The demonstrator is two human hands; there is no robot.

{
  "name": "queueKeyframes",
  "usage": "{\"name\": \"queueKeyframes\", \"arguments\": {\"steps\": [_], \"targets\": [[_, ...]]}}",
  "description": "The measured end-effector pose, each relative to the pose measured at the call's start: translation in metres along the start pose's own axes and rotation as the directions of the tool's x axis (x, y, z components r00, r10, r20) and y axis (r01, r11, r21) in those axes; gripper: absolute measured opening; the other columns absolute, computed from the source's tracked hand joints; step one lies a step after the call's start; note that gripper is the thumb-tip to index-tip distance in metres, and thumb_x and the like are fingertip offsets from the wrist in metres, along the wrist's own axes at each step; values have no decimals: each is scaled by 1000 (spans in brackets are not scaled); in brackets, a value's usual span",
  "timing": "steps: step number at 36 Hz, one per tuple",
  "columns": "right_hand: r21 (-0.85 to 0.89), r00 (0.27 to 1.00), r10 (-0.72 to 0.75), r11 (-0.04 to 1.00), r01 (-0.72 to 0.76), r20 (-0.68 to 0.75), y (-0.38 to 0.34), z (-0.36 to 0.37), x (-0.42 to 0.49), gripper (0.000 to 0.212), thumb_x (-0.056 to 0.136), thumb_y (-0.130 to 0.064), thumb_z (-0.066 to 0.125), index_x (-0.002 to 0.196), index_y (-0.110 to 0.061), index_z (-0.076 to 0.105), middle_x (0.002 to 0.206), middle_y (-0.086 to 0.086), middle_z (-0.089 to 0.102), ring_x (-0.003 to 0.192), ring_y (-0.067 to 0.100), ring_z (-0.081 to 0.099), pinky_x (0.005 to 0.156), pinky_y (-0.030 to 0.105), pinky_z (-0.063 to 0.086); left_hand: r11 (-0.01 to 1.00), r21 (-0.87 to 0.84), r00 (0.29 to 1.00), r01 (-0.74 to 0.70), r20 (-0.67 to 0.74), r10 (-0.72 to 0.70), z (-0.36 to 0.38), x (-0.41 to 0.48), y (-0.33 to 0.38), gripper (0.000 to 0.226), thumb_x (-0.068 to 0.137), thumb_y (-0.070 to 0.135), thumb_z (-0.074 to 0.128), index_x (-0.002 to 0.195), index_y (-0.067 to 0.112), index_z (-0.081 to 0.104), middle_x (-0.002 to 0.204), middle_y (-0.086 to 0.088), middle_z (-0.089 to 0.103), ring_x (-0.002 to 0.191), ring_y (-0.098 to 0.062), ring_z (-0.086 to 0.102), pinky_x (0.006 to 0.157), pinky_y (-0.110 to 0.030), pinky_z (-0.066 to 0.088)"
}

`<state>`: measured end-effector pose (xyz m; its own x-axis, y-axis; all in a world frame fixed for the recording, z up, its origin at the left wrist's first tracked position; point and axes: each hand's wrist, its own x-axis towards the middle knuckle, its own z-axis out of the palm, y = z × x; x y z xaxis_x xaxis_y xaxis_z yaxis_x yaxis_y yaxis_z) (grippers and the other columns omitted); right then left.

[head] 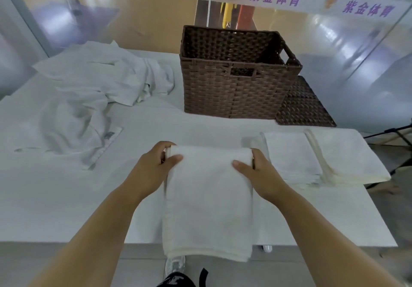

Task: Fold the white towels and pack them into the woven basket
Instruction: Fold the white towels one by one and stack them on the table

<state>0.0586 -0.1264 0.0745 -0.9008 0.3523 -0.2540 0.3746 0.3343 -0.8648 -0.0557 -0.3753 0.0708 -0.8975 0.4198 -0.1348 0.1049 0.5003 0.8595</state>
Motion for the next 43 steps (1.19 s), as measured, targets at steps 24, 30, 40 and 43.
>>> {"name": "queueKeyframes", "arguments": {"steps": [24, 30, 40, 43], "targets": [[-481, 830, 552, 751, -452, 83, 77, 67, 38, 71, 90, -38, 60, 145, -15, 22, 134, 8, 45, 116, 25, 50, 90, 33, 44, 847, 444, 841, 292, 303, -449, 66, 53, -89, 65, 85, 45, 62, 133, 8, 38, 123, -7, 54, 105, -20, 54, 77, -25, 43], [-533, 822, 569, 701, -474, 18, 78, 80, 43, 58, 93, -34, 56, 137, -7, 29, 132, 13, 45, 118, 30, 47, 93, 35, 41, 848, 427, 834, 313, 304, -461, 72, 66, -87, 52, 80, 39, 70, 115, 8, 48, 111, -8, 58, 99, -23, 56, 81, -31, 48], [-357, 785, 618, 725, -588, -39, 84, 78, 51, 59, 95, -29, 53, 140, -2, 26, 140, 15, 34, 123, 32, 43, 97, 34, 37, 910, 170, 853, 377, 318, -413, 76, 84, -83, 33, 79, 29, 72, 94, 11, 49, 95, -6, 60, 83, -20, 59, 65, -31, 48], [-229, 800, 597, 773, -592, -56, 79, 73, 55, 43, 94, -25, 55, 127, -5, 37, 131, 12, 38, 102, 26, 48, 85, 30, 38, 925, 67, 874, 375, 307, -377, 74, 86, -78, 27, 82, 27, 69, 93, 16, 48, 93, -2, 61, 80, -15, 60, 59, -25, 44]]}}
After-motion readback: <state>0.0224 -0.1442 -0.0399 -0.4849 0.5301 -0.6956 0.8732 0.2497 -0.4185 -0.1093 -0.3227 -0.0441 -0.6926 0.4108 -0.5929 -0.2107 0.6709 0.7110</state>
